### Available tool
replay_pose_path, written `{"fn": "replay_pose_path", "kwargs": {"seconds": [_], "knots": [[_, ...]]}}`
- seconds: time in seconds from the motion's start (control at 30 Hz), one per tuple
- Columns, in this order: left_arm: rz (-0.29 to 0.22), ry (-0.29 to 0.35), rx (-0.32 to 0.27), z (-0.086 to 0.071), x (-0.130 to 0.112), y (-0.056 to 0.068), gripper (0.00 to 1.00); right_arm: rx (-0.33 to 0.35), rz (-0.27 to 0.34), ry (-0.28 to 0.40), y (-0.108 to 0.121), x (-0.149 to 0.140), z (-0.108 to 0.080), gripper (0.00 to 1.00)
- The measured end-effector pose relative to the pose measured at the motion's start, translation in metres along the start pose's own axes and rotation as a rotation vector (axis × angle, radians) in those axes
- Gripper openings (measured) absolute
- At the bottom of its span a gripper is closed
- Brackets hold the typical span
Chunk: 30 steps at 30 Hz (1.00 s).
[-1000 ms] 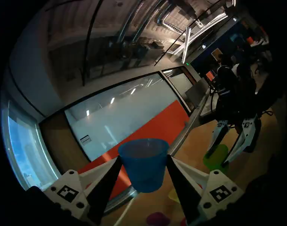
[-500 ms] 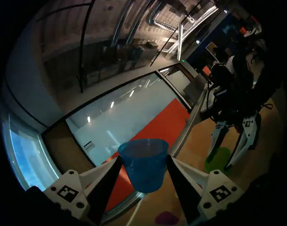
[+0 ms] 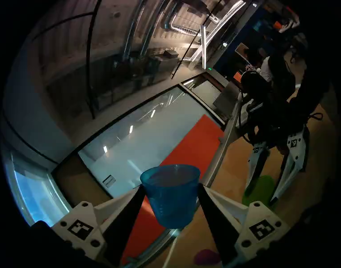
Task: Pour water
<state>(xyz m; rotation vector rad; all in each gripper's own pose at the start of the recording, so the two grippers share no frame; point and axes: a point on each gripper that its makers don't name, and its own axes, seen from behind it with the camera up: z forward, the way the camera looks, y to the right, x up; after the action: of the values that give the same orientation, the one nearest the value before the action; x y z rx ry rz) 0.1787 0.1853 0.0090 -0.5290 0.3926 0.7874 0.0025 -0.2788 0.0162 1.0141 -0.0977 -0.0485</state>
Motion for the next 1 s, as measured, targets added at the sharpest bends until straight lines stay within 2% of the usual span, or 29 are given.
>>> {"fn": "replay_pose_path", "kwargs": {"seconds": [0.47, 1.0], "knots": [[0.095, 0.006, -0.012, 0.003, 0.002, 0.003, 0.85, 0.028, 0.007, 0.013, -0.007, 0.002, 0.011, 0.93], [0.217, -0.004, -0.033, 0.01, 0.002, 0.007, 0.85, 0.037, 0.01, 0.023, -0.009, 0.002, 0.012, 0.93]]}}
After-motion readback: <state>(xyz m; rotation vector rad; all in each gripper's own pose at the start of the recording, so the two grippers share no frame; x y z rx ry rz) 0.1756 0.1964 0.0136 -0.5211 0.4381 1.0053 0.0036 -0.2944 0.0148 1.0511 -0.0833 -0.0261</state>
